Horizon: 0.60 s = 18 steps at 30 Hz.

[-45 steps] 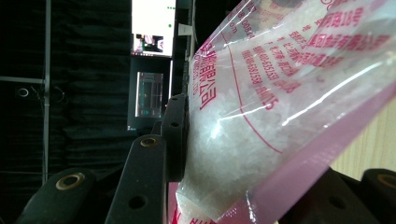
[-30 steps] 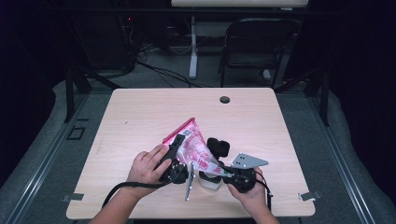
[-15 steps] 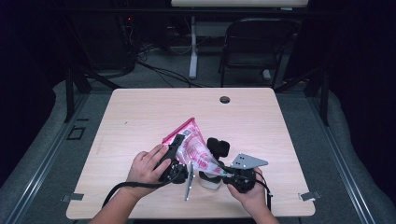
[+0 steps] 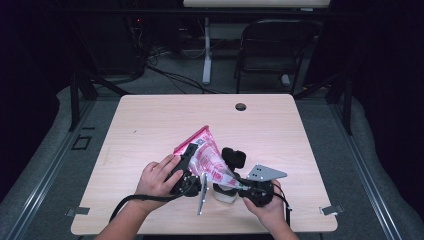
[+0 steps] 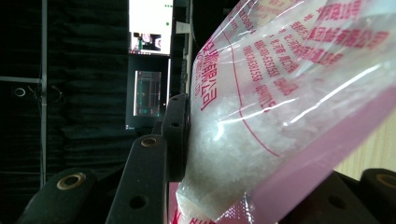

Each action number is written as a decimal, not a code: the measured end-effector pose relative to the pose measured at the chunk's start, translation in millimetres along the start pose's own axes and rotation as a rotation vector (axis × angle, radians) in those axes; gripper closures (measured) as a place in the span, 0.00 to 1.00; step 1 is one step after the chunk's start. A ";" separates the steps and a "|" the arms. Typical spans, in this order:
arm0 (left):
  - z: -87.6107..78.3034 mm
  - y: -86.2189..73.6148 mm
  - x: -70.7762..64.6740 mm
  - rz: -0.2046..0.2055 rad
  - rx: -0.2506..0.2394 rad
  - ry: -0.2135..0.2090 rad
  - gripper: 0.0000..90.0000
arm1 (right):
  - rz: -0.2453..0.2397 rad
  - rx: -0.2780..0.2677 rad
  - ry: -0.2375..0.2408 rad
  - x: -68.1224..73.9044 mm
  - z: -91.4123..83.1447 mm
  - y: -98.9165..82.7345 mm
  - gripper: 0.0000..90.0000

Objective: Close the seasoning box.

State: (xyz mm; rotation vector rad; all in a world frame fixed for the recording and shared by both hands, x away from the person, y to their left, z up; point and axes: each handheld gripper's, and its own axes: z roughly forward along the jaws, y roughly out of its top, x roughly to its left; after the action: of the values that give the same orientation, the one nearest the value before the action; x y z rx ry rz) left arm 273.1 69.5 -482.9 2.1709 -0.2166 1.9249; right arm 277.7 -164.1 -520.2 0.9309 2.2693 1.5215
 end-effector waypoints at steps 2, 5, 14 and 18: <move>-0.3 -0.3 0.1 -0.005 0.002 -0.002 0.75 | 0.000 -0.001 0.000 0.3 0.2 0.1 0.98; -0.5 -0.4 0.4 -0.005 0.001 0.000 0.75 | -0.002 -0.002 0.003 0.6 0.4 0.2 0.98; -0.3 -0.8 0.3 -0.006 0.007 -0.006 0.75 | -0.003 -0.001 0.004 0.4 -0.1 0.5 0.96; 0.1 -1.1 0.3 -0.008 0.003 -0.006 0.75 | -0.001 -0.009 0.002 0.0 -0.9 0.8 0.96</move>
State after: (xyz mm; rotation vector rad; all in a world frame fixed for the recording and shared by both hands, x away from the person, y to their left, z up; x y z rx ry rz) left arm 273.6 70.6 -482.7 2.1764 -0.2060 1.9158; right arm 277.4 -164.5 -519.1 0.9262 2.2618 1.5320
